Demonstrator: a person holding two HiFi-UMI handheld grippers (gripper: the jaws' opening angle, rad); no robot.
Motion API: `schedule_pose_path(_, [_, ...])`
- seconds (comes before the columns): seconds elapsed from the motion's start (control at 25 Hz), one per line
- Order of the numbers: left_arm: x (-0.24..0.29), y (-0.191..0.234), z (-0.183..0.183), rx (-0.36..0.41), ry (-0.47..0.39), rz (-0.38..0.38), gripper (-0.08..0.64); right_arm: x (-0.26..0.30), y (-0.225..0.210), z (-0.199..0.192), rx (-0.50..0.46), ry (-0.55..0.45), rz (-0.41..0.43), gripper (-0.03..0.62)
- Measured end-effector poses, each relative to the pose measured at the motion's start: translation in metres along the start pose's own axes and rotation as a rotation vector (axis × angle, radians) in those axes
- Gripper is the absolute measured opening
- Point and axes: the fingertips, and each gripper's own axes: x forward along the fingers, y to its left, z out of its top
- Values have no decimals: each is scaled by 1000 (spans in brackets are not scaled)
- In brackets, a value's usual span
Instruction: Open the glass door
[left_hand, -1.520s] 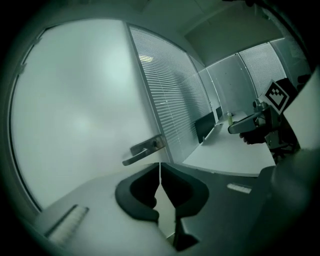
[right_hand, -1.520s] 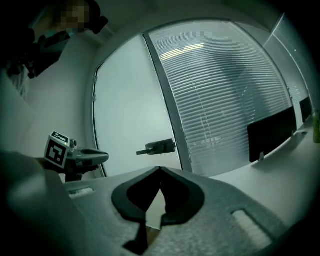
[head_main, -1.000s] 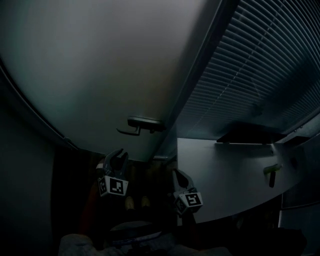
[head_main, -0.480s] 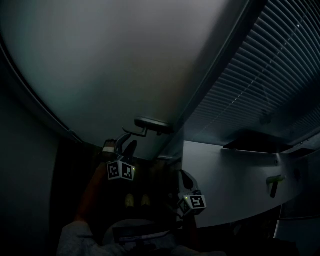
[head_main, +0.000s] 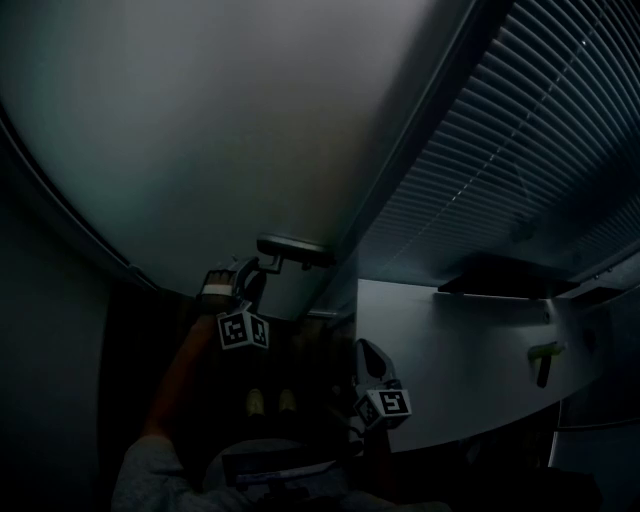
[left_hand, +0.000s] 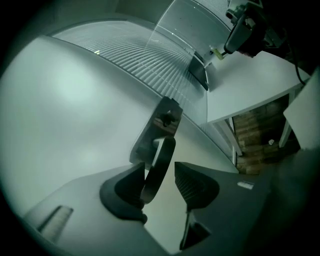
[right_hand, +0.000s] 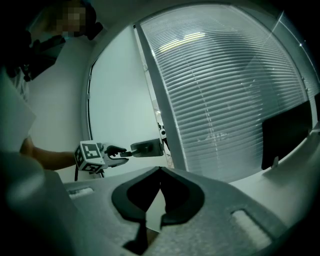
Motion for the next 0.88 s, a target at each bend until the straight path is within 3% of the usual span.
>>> schedule_pose_path(0.12, [4, 4, -1, -6, 24, 9, 171, -1, -1, 2, -5, -14, -3, 3])
schedule_pose_path(0.32, [6, 1, -1, 63, 36, 34, 144, -6, -3, 2, 2, -36, -16, 3])
schedule_pose_path(0.52, [5, 2, -3, 39, 45, 23, 143, -10, 0, -2, 19, 23, -48, 3])
schedule_pose_path(0.76, [4, -5, -3, 33, 29, 5, 141, -14, 0, -14, 0, 5, -53, 3])
schedule_pose_path(0.88, [1, -3, -2, 44, 24, -8, 140, -14, 14, 1, 12, -26, -46, 3])
